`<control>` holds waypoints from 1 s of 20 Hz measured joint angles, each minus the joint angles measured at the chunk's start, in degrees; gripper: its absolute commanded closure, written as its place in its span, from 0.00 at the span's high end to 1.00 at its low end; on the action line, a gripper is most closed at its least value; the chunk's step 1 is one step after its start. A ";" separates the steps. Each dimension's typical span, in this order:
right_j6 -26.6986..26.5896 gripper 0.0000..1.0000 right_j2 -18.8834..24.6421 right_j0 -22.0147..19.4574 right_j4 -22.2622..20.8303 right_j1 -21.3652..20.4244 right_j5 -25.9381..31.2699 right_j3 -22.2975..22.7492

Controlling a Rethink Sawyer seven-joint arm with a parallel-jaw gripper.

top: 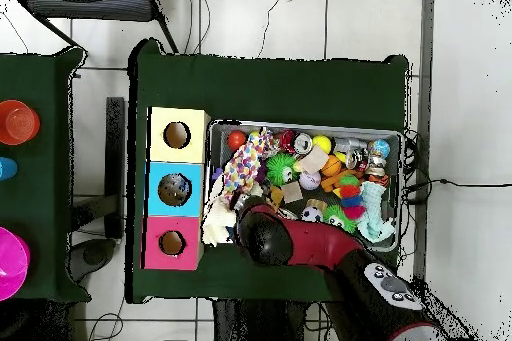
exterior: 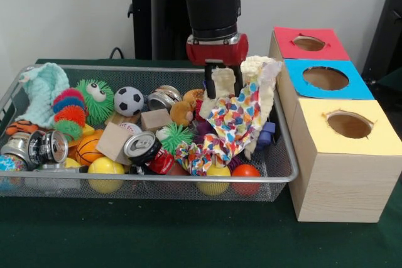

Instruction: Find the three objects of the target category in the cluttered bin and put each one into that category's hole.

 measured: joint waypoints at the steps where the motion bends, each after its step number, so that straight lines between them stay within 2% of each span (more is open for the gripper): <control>1: 0.00 1.00 -0.81 0.44 0.19 0.52 -0.40 0.00; 6: 0.00 1.00 -8.72 5.50 1.74 4.01 -3.14 -0.17; 10: 0.00 1.00 -13.14 9.47 3.06 4.26 -6.17 -0.81; 11: 0.00 1.00 -15.43 11.51 3.86 4.50 -7.69 -0.88; 16: 0.00 1.00 -19.58 14.73 5.80 5.91 -11.73 -0.88; 20: -0.01 1.00 -21.47 15.33 6.62 7.41 -17.13 -0.88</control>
